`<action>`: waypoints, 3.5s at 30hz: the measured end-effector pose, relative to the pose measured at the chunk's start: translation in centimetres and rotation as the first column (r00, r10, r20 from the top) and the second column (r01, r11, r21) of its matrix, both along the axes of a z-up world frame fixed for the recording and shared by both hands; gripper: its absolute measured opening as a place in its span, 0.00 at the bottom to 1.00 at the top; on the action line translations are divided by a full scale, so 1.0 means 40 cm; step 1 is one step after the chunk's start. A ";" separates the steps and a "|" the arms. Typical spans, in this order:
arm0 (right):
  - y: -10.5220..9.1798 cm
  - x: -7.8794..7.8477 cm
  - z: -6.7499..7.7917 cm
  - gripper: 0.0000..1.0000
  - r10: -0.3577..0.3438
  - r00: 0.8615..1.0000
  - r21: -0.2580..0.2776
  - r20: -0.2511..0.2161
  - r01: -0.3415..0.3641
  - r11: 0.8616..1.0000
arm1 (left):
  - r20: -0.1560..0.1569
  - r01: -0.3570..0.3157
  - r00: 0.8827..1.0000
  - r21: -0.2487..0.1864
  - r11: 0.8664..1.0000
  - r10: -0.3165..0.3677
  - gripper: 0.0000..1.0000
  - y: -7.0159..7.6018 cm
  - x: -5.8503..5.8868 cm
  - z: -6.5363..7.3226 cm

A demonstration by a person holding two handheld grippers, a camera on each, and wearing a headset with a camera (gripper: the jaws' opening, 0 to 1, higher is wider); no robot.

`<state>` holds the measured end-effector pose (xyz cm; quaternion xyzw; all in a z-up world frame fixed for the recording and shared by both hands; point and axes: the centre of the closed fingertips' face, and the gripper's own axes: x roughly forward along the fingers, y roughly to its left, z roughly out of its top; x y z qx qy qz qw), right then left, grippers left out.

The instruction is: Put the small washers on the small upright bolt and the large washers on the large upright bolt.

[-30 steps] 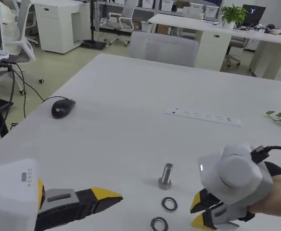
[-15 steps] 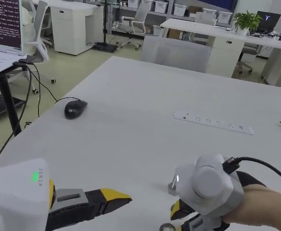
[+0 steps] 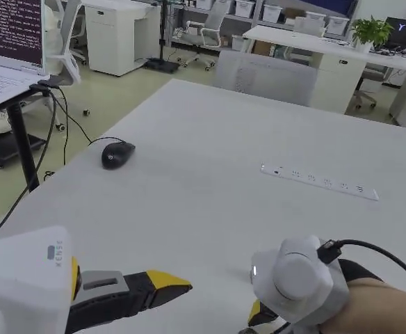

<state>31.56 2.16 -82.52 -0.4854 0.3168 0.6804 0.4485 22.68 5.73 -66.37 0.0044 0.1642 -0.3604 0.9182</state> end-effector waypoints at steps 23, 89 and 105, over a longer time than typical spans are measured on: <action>0.002 0.000 0.001 0.22 -0.014 1.000 -0.008 0.004 0.015 1.000 | -0.012 -0.001 1.000 0.003 1.000 0.001 0.55 -0.001 0.001 -0.015; 0.050 0.263 0.117 0.22 -0.071 0.990 0.019 0.119 0.070 0.997 | -0.045 0.016 0.999 -0.019 1.000 -0.017 0.55 0.006 0.048 -0.049; 0.047 0.268 0.027 0.23 -0.077 0.992 -0.003 0.100 0.078 0.997 | -0.065 -0.004 0.998 -0.028 1.000 0.002 0.55 0.020 0.045 -0.068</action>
